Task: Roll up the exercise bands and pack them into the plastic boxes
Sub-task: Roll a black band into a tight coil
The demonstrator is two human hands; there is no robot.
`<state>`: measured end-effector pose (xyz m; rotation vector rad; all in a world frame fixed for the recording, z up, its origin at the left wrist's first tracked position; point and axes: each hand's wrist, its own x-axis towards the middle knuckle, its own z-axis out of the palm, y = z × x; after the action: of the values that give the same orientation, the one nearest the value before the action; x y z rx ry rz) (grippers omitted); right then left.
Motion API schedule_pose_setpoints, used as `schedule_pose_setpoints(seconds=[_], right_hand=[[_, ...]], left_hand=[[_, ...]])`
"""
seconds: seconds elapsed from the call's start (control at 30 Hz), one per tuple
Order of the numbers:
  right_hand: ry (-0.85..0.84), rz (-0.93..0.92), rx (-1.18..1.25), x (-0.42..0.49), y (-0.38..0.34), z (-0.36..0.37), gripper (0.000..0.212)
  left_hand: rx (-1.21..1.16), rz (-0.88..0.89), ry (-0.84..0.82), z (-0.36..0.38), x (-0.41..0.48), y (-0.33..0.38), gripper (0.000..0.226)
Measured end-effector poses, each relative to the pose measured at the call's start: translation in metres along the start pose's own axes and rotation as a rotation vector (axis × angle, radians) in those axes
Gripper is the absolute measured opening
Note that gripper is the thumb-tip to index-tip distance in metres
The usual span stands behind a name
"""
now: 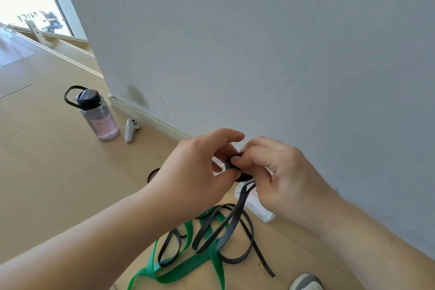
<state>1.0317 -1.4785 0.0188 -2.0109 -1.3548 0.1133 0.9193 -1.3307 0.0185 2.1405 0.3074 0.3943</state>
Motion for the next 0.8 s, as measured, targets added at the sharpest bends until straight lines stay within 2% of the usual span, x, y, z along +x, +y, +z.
schedule_pose_setpoints(seconds=[0.07, 0.17, 0.3, 0.37, 0.73, 0.8], right_hand=[[-0.006, -0.054, -0.062, 0.001, 0.003, -0.002, 0.031], [0.051, -0.023, 0.01, -0.001, 0.003, -0.004, 0.025], [0.155, 0.377, 0.481, 0.002, 0.002, -0.009, 0.025], [0.159, 0.43, 0.529, 0.004, 0.006, -0.012, 0.025], [0.227, 0.434, 0.765, 0.005, -0.003, 0.0, 0.028], [0.248, 0.423, 0.766, 0.005, -0.003, -0.001, 0.03]], left_hand=[[0.034, 0.039, -0.023, -0.001, 0.002, 0.0, 0.045], [-0.003, -0.013, -0.039, -0.005, 0.005, 0.0, 0.043], [-0.131, -0.108, -0.006, -0.01, 0.007, -0.002, 0.041], [-0.211, -0.152, 0.045, -0.013, 0.009, -0.004, 0.039], [-0.686, -0.246, 0.071, -0.011, 0.007, -0.006, 0.036], [-0.662, -0.252, 0.049, -0.012, 0.007, -0.006, 0.04]])
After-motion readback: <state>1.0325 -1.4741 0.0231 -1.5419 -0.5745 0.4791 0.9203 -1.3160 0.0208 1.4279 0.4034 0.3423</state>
